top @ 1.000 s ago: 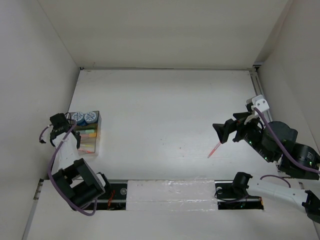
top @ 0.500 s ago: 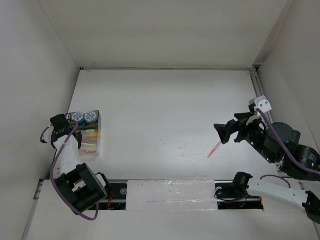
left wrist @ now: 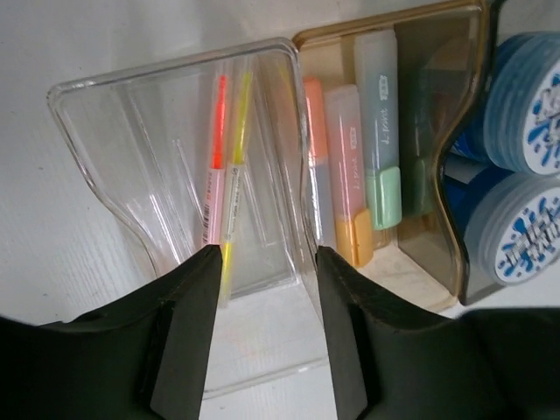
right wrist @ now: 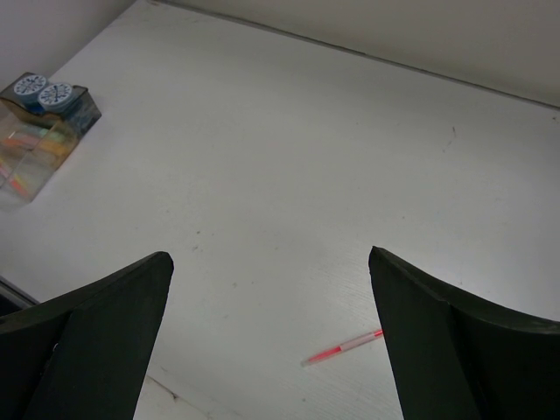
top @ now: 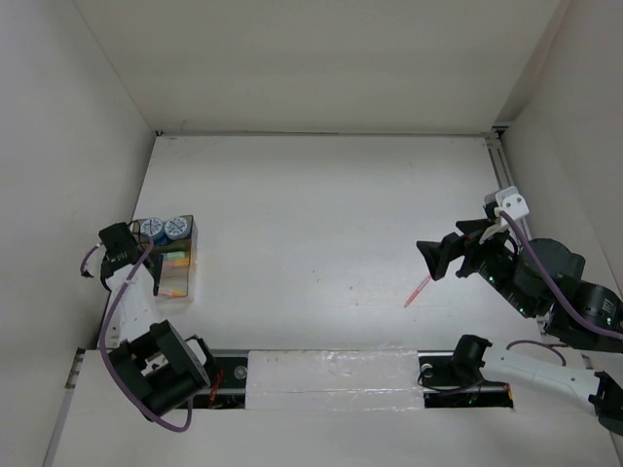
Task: Sort the stationery into containers
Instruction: Place the stationery into the container, then grab a piece of stationery with the left arm
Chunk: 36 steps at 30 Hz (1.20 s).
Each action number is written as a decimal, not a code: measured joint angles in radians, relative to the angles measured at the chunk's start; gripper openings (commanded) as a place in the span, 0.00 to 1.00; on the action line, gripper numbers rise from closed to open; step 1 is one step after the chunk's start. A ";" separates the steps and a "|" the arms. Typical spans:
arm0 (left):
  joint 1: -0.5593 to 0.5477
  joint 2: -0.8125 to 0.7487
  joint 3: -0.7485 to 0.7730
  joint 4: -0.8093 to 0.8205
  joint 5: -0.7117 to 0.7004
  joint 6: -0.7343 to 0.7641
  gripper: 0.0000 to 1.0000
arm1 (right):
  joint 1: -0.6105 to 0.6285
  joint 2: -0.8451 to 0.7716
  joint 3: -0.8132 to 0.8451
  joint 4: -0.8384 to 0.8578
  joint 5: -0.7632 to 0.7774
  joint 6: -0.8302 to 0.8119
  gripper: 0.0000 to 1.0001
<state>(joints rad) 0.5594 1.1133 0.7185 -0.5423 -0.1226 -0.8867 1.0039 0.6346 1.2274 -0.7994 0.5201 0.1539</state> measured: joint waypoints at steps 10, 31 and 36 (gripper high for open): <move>-0.039 -0.187 0.156 0.047 0.190 0.132 0.83 | 0.000 0.006 0.000 0.000 0.010 0.008 1.00; -1.654 0.787 0.816 0.278 -0.097 0.284 0.93 | 0.000 -0.046 0.446 -0.211 0.308 0.213 1.00; -1.732 0.917 0.914 0.230 -0.117 0.325 0.93 | 0.000 -0.039 0.428 -0.241 0.283 0.216 1.00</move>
<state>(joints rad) -1.1728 2.0308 1.6325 -0.3126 -0.2394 -0.5621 1.0039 0.5957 1.6558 -1.0405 0.8036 0.3702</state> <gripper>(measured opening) 0.924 0.999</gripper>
